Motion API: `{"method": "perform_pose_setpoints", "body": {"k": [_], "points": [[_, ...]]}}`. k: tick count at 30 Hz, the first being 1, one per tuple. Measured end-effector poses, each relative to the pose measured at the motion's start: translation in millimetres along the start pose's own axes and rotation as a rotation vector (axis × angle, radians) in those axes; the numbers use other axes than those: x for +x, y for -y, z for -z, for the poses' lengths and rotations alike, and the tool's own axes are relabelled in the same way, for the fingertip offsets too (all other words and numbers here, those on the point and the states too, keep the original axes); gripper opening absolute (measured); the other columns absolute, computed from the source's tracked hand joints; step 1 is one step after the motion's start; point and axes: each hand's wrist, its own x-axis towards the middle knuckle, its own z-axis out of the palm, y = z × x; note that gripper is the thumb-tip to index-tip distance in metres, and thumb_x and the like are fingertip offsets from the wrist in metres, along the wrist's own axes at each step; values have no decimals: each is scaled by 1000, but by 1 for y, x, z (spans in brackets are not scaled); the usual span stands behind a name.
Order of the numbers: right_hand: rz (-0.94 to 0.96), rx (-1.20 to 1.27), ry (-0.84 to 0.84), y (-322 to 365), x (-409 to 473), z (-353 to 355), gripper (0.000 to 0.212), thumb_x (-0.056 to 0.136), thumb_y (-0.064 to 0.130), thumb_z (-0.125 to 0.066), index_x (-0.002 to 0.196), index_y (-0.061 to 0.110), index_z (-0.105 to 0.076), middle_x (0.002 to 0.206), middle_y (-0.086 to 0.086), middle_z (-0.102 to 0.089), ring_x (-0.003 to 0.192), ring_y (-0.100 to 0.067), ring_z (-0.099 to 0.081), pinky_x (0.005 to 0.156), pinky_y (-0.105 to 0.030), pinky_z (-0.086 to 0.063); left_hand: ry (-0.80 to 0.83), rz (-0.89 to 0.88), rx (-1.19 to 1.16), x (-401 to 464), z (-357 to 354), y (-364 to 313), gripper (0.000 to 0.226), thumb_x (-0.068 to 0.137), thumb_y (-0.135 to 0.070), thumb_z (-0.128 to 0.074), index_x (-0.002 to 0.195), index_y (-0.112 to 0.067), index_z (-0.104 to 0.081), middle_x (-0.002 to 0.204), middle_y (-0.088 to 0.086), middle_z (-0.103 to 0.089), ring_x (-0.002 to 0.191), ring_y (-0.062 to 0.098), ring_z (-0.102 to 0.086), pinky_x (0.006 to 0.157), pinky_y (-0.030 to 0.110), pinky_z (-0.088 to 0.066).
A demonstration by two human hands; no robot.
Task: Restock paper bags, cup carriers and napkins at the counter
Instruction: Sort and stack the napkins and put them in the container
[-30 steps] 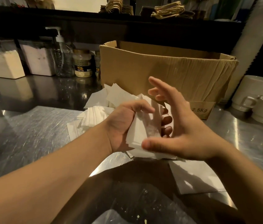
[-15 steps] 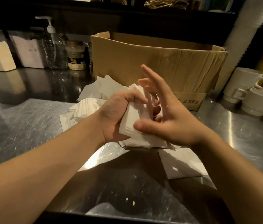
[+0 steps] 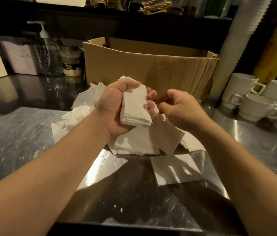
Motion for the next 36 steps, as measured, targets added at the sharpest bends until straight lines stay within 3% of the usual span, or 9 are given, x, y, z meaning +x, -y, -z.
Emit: {"method": "perform_pose_setpoints", "body": {"k": [2, 5, 8, 16, 23, 29, 32, 34, 36], "points": [[9, -138, 37, -5, -3, -4, 9, 96, 33, -65, 103, 28, -64, 95, 11, -65, 87, -10, -62, 76, -30, -59, -2, -13, -9, 0, 5, 3, 45, 86, -28, -56, 127, -10, -49, 101, 10, -58, 77, 20, -55, 78, 32, -49], [18, -114, 124, -11, -13, -5, 28, 89, 52, -69, 109, 33, -63, 95, 15, -62, 83, -7, -61, 62, -18, -52, -20, -26, 6, -4, 14, 3, 46, 83, -31, -58, 125, -14, -52, 99, 8, -61, 78, 18, -55, 81, 31, -47], [-13, -87, 215, -14, -18, -1, 42, 79, 54, -77, 113, 37, -60, 101, 16, -61, 86, -7, -62, 60, -15, -52, -80, -33, 13, -4, 19, 3, 47, 80, -32, -60, 123, -16, -54, 99, 8, -62, 77, 18, -56, 79, 31, -48], [-12, 65, 227, -19, -17, 1, 9, 92, 32, -71, 96, 37, -64, 98, 15, -68, 90, -8, -65, 67, -15, -52, -75, -53, 13, -3, 18, 5, 43, 81, -32, -58, 121, -15, -55, 97, 7, -61, 76, 18, -54, 78, 30, -47], [-106, 512, 82, -29, -12, 24, 7, 97, 18, -65, 99, 14, -71, 90, 2, -73, 80, -13, -69, 65, -26, -56, -2, -61, -5, -3, 20, 2, 47, 81, -31, -59, 125, -15, -51, 99, 6, -58, 79, 16, -50, 80, 30, -44], [-289, 640, -35, -41, -3, 40, 14, 93, 13, -57, 92, 13, -71, 100, -12, -68, 98, -35, -64, 82, -50, -57, -32, -49, 37, -2, 18, 6, 47, 83, -33, -56, 127, -15, -53, 100, 6, -60, 77, 17, -53, 75, 30, -48], [-250, 406, -5, -46, -4, 44, 16, 93, 9, -57, 100, 11, -72, 93, -5, -68, 84, -21, -64, 66, -30, -56, -57, -47, 48, -3, 15, 7, 47, 83, -34, -56, 126, -15, -55, 99, 7, -62, 76, 17, -56, 74, 31, -50], [-195, 76, 82, -49, -4, 47, 19, 92, 10, -59, 106, 9, -72, 98, -5, -70, 86, -14, -62, 69, -26, -48, -75, -48, 53, -4, 14, 7, 46, 83, -34, -55, 125, -15, -56, 98, 7, -63, 76, 18, -57, 72, 31, -51], [-177, -131, 198, -49, -5, 48, 17, 91, 8, -58, 97, 4, -74, 98, -12, -71, 88, -20, -63, 73, -31, -48, -82, -48, 54, -4, 13, 7, 45, 84, -34, -54, 125, -15, -57, 98, 7, -63, 76, 18, -57, 72, 31, -52]]}}
